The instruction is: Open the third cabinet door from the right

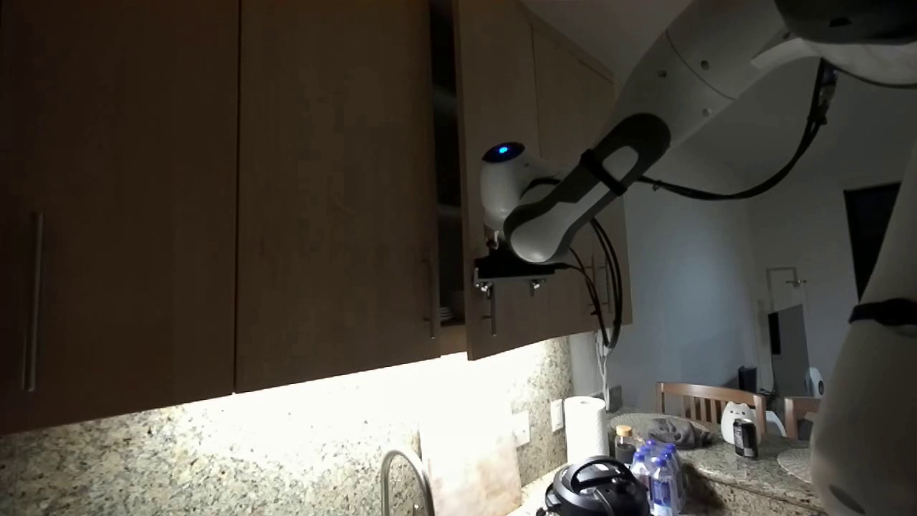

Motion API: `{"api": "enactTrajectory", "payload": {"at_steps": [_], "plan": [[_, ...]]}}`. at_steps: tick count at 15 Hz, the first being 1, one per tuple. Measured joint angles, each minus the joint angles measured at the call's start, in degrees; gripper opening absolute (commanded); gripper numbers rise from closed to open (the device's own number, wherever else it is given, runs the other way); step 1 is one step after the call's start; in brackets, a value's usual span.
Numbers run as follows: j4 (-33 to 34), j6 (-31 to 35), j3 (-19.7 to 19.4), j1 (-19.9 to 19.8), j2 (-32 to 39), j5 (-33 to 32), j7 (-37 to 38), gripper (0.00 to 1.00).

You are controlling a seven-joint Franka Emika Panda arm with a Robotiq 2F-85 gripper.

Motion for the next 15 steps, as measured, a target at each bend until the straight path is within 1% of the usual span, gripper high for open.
{"api": "enactTrajectory", "payload": {"at_steps": [3,5,7,9,11,13,15], "plan": [[-1.89,0.05,-0.32,-0.93,-2.46,4.08,-5.94,1.0],[-3.46,0.97,-0.16,-1.98,-3.91,4.62,-6.81,1.0],[-5.15,2.69,0.75,-3.9,-5.12,4.21,-6.47,1.0],[-6.92,5.09,2.6,-6.76,-6.07,1.87,-4.23,1.0],[-8.62,7.15,4.75,-9.66,-6.99,-2.41,0.11,1.0],[-9.96,8.5,5.8,-11.33,-7.88,-5.57,3.49,1.0],[-11.18,9.87,5.87,-12.2,-8.77,-7.96,5.78,1.0]]}}
